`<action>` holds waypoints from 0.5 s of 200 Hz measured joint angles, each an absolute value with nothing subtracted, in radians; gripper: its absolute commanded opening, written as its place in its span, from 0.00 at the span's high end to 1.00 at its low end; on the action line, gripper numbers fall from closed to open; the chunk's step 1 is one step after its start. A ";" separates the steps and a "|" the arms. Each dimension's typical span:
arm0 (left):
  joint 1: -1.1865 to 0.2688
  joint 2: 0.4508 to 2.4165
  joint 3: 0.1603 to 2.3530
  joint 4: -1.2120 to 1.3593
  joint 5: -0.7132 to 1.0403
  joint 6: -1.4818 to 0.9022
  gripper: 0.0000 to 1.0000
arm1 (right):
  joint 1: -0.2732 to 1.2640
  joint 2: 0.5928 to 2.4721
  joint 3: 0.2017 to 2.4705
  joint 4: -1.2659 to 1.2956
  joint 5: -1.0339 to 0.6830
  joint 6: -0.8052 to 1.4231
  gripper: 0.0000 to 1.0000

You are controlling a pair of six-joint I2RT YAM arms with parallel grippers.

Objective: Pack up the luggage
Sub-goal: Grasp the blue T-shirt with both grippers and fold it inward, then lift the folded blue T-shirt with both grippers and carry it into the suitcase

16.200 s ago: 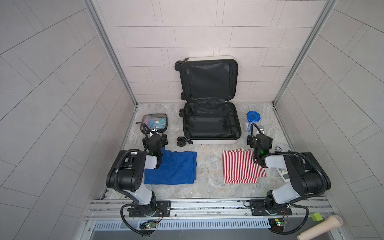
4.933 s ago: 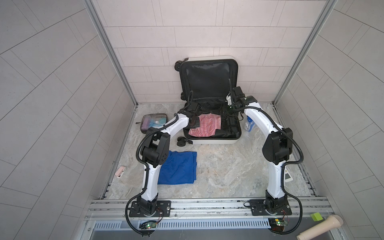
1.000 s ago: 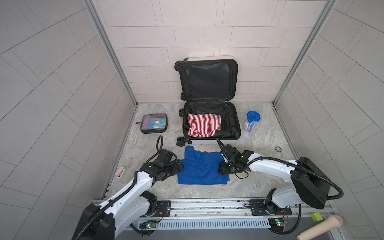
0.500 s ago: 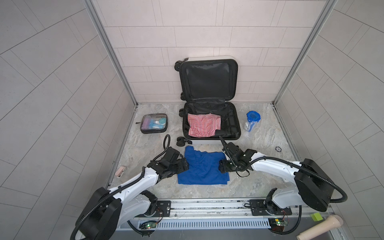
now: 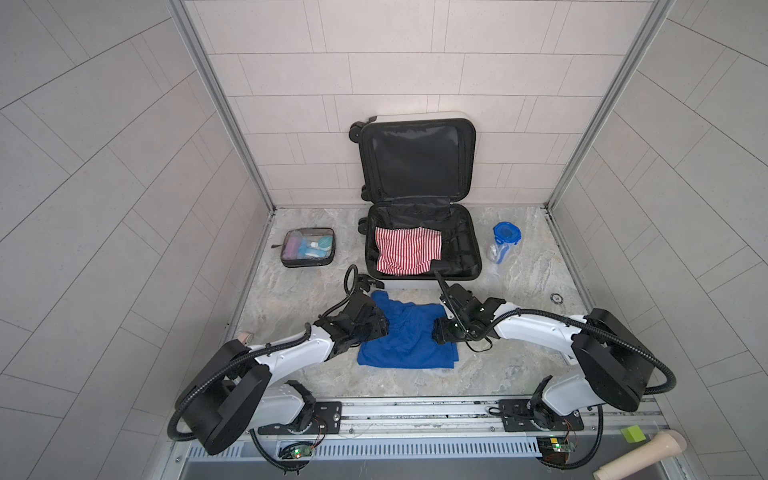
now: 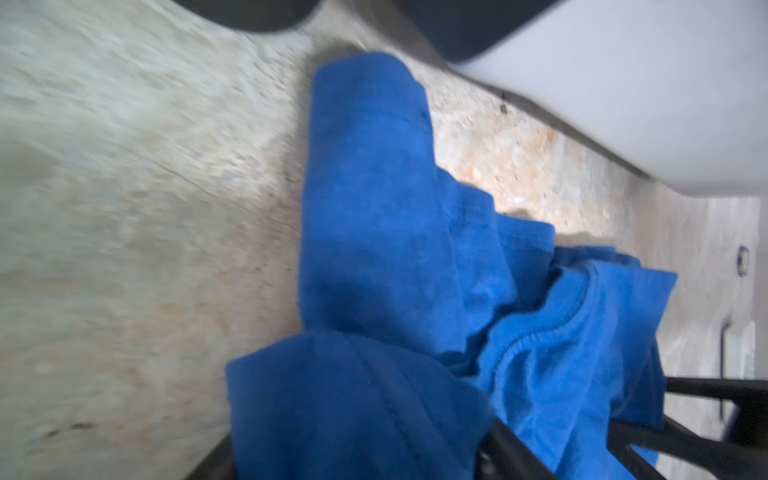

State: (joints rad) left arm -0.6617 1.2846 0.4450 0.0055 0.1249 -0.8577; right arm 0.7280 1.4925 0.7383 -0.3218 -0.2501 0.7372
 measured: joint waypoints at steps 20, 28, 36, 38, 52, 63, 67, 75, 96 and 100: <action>-0.672 1.298 0.445 0.007 0.137 -0.859 0.59 | 0.733 1.502 0.740 -0.309 -0.256 0.749 0.59; -0.676 1.301 0.445 0.007 0.140 -0.859 0.69 | 0.735 1.506 0.740 -0.305 -0.258 0.752 0.66; -0.678 1.302 0.445 -0.001 0.146 -0.863 0.78 | 0.737 1.509 0.740 -0.304 -0.260 0.753 0.73; -0.678 1.302 0.445 -0.002 0.148 -0.870 0.80 | 0.737 1.509 0.740 -0.305 -0.261 0.749 0.75; -0.681 1.300 0.445 -0.013 0.159 -0.865 0.91 | 0.743 1.510 0.743 -0.313 -0.265 0.764 0.85; -0.683 1.290 0.445 -0.021 0.162 -0.873 1.00 | 0.747 1.509 0.751 -0.323 -0.265 0.758 0.91; -0.683 1.286 0.445 -0.025 0.164 -0.862 1.00 | 0.749 1.509 0.754 -0.327 -0.264 0.765 0.93; -0.688 1.268 0.446 -0.042 0.164 -0.868 1.00 | 0.753 1.505 0.762 -0.337 -0.266 0.764 0.97; -0.702 1.202 0.452 -0.106 0.164 -0.867 1.00 | 0.765 1.476 0.779 -0.366 -0.269 0.764 1.00; -0.705 1.186 0.455 -0.120 0.165 -0.866 1.00 | 0.767 1.466 0.782 -0.372 -0.270 0.764 1.00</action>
State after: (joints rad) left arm -0.7052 1.1862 0.4545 -0.1200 0.1646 -0.8661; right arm 0.7666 1.4662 0.7822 -0.3721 -0.2699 0.7635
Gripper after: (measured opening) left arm 0.084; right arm 0.100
